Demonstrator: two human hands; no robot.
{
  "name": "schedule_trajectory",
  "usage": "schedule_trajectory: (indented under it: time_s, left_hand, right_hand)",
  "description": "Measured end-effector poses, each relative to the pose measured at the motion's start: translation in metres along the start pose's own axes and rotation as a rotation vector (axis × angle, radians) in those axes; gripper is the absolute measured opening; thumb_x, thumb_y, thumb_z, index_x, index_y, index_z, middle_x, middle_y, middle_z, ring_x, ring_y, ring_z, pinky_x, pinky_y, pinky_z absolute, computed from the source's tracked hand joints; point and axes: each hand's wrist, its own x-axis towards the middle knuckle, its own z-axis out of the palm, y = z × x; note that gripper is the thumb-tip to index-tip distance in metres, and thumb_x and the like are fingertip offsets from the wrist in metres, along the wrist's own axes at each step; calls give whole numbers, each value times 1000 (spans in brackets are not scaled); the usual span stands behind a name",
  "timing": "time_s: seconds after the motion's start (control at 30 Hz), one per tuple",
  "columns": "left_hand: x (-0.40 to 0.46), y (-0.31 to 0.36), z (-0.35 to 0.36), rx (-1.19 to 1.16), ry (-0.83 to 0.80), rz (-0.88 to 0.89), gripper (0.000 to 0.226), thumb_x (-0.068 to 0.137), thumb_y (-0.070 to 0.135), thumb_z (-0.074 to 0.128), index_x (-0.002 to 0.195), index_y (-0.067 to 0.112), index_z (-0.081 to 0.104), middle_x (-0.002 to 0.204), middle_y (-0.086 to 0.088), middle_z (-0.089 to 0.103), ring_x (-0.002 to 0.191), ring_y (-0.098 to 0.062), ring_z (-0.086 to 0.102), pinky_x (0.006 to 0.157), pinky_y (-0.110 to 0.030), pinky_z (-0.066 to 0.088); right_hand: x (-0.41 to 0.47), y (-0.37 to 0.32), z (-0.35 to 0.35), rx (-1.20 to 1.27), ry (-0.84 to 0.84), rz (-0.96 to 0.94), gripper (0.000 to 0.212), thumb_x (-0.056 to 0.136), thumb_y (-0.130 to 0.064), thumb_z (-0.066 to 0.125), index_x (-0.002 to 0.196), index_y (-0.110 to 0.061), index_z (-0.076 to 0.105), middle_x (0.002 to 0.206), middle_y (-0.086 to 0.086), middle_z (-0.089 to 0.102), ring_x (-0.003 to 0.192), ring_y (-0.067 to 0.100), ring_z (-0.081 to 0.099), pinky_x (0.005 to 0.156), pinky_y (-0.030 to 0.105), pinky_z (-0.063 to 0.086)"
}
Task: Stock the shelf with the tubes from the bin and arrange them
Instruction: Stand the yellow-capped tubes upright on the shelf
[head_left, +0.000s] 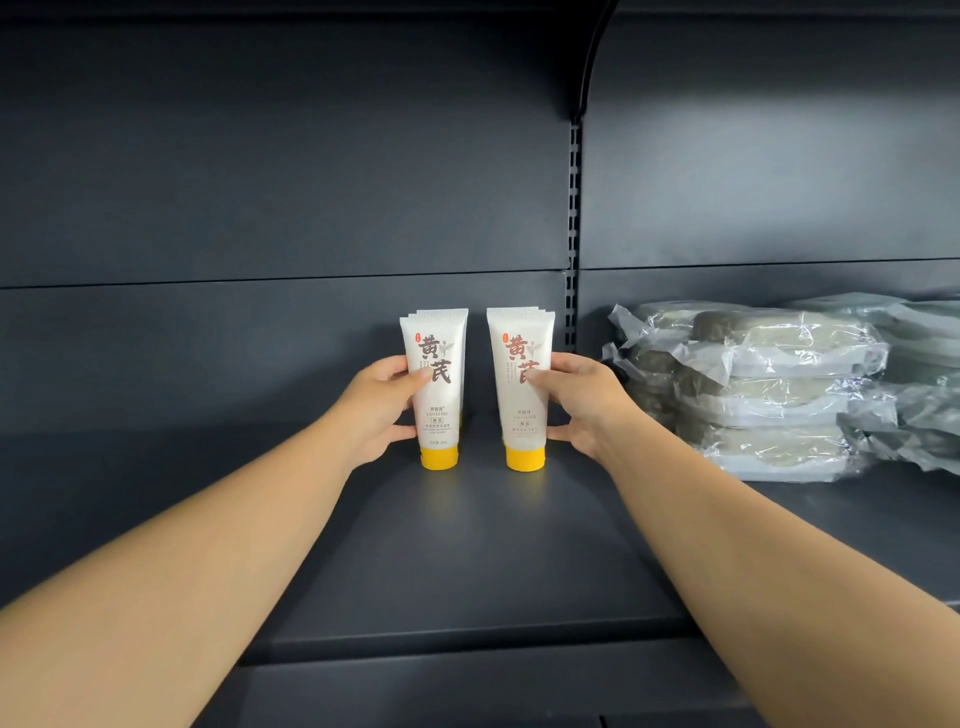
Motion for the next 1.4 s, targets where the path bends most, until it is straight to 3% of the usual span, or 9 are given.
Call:
schedule_trajectory:
  time_s: [0.3,0.43,0.53,0.6,0.63,0.73,0.93,1.17,1.4]
  left_hand:
    - [-3,0,2,7,18,-14,24,95,16,49,118,16,54,114,-1,61,105,-20,58,86,-44,45]
    - [-6,1,2,63,-1,-39,22,94,21,51,114,15,56,110,0,61,105,-18,55,101,-42,39]
    - [-13,1,-2,173,4,-37,11,93,28,53,93,18,56,94,3,56,98,-17,49,95,-35,39]
    - [-17,2,-5,331,63,31,24,92,31,52,71,23,44,82,2,48,88,-19,42,81,-30,37]
    - [-21,4,-6,448,105,83,25,92,31,50,70,23,43,78,2,46,85,-20,42,75,-29,35]
    - [-45,12,-8,739,227,221,23,92,35,44,107,21,57,97,5,59,90,-20,52,71,-27,38]
    - [-102,18,-14,1268,218,613,25,92,33,40,102,20,58,100,3,65,98,-23,52,67,-28,38]
    - [-193,24,-25,1432,176,828,29,93,31,37,90,14,60,87,-1,64,93,-25,52,70,-29,34]
    - [-317,18,-42,1416,182,816,28,94,31,35,81,15,54,81,1,60,87,-21,48,71,-28,32]
  right_hand:
    - [0,3,-1,14,-8,-5,17,92,-5,51,103,-14,60,83,-3,64,77,13,60,74,36,49]
    - [-3,4,-4,-97,38,-7,12,92,-12,54,103,-11,59,90,-2,64,82,11,56,95,45,43]
    - [-10,1,-6,-240,136,-65,35,89,-20,60,120,-5,56,107,3,59,88,12,51,78,27,41]
    - [-20,-4,-8,-425,205,-165,39,88,-24,61,123,-7,55,113,5,58,94,14,53,78,22,39]
    - [-27,-7,-9,-514,230,-220,37,89,-24,60,122,-8,56,117,5,59,101,16,54,82,21,39]
    - [-51,-13,-6,-729,261,-370,29,90,-26,56,115,-11,60,116,2,62,107,17,55,84,22,38]
    - [-100,-12,8,-1219,263,-555,28,92,-33,50,111,-16,63,112,4,64,105,23,55,82,30,44]
    - [-185,-4,26,-1453,221,-636,33,93,-38,45,113,-16,61,112,3,64,108,25,52,83,32,42]
    - [-301,18,28,-1433,172,-707,31,92,-38,43,105,-15,62,106,2,66,104,24,52,80,33,40]
